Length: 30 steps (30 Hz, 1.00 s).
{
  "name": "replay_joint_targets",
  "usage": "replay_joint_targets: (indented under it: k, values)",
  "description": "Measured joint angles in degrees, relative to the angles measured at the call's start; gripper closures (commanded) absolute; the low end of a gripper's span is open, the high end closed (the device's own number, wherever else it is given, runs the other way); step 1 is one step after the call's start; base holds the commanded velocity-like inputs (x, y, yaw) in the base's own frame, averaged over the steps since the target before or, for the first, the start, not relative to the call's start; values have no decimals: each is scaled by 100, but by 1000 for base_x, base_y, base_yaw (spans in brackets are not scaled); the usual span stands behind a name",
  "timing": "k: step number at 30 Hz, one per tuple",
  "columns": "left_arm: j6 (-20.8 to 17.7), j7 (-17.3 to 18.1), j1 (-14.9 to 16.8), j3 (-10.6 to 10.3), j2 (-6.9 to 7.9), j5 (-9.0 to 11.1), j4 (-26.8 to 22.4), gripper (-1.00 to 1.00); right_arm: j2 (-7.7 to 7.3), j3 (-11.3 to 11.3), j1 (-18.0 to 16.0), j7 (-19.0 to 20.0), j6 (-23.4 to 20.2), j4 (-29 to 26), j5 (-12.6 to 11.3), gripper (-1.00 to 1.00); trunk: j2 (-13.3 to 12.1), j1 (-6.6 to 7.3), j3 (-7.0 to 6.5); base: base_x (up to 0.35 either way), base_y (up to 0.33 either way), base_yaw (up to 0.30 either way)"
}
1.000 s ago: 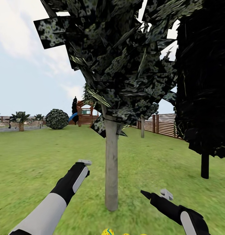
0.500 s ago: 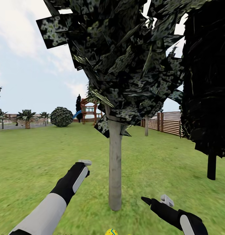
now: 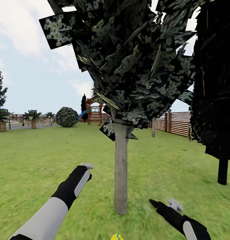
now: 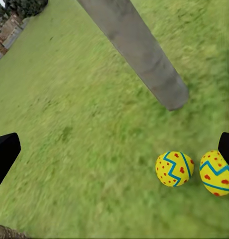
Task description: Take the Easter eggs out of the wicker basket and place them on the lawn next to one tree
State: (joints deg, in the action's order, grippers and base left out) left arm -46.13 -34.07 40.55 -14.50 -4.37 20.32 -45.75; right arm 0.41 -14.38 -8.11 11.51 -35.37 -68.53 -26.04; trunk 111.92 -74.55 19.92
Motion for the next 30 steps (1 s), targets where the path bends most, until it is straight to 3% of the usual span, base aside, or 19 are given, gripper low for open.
replay_joint_targets:
  k: [10, 17, 21, 26, 30]
  values:
    - [0, 5, 0, 7, -3, -1, 0, -100, -47, -29, 31, -14, 367, 263, -3, -100, -401, 220, -85, 0, 0, 36]
    - [0, 131, 0, 31, 23, 7, 8, -100, -80, -269, 33, 6, 428, 747, 12, -100, -682, 373, -145, 0, 0, 7]
    - [16, 475, -5, 58, 40, 9, 121, -100, -128, -328, 28, 27, 440, 1135, 42, -100, -842, 461, -179, 0, 0, 1]
    - [215, 1102, -15, 68, 49, 31, 838, -100, -189, -306, 30, 70, 486, 1337, 56, -100, -1043, 571, -243, 0, 0, 0]
    - [597, 1431, -25, 71, 53, 27, 1324, -100, -203, -281, 32, 114, 1051, 1567, 71, -100, -1203, 659, -309, 0, 0, 0]
